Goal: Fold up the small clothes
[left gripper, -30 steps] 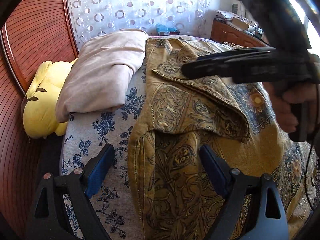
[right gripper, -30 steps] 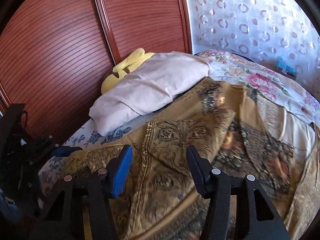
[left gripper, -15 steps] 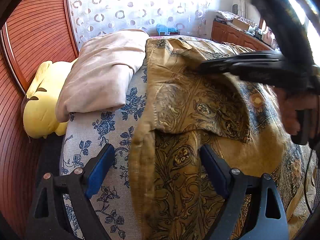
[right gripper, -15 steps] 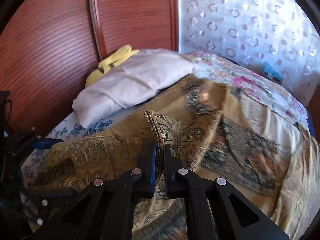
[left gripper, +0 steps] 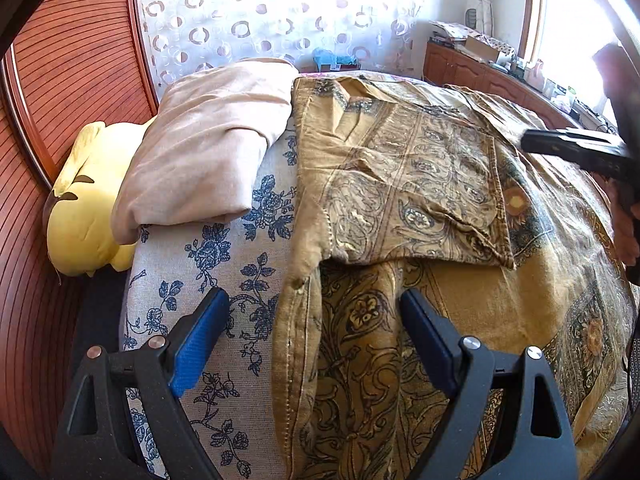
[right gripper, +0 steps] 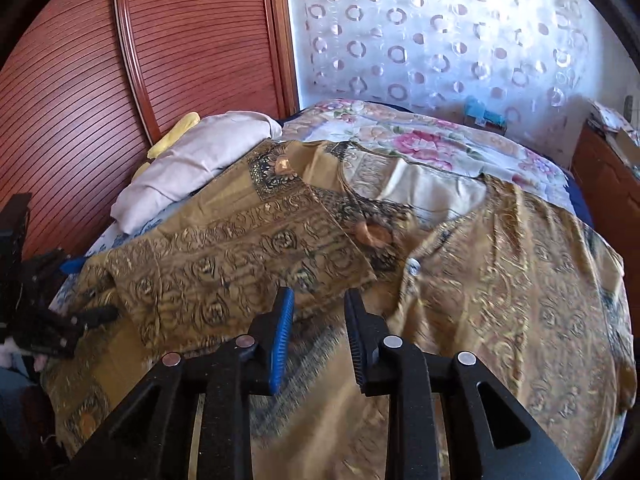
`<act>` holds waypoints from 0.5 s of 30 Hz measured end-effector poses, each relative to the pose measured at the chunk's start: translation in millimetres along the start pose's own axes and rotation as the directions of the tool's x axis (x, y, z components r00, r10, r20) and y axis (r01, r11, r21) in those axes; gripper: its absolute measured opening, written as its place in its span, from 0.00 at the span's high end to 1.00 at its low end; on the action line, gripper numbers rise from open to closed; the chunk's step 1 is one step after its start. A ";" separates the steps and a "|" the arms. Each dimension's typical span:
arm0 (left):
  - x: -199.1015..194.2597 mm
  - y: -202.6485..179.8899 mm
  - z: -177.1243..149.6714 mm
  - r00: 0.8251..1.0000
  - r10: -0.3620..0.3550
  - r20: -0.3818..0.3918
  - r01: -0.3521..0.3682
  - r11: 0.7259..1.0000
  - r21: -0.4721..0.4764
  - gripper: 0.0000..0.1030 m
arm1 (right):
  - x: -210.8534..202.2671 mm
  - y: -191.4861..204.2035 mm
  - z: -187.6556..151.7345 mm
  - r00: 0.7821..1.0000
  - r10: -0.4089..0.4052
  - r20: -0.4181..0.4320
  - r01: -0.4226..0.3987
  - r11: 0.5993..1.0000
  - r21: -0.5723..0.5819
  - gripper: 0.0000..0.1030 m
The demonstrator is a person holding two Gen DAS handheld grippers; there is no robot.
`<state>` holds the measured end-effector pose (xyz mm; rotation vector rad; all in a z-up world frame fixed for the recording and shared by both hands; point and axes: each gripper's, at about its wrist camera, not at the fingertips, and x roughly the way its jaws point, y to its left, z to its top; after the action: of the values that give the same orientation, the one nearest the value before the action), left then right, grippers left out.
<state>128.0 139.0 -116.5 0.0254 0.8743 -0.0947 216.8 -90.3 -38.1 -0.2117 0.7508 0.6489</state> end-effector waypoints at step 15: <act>-38.0 2.4 15.5 0.995 0.011 0.104 -0.006 0.999 -0.044 0.15 | -129.0 -61.9 -100.2 0.989 -0.102 0.105 0.092 0.991 0.101 0.45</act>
<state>115.9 143.2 -77.5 -0.0170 0.7717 -0.0682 127.6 -239.7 -24.0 -0.1229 0.6600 0.5266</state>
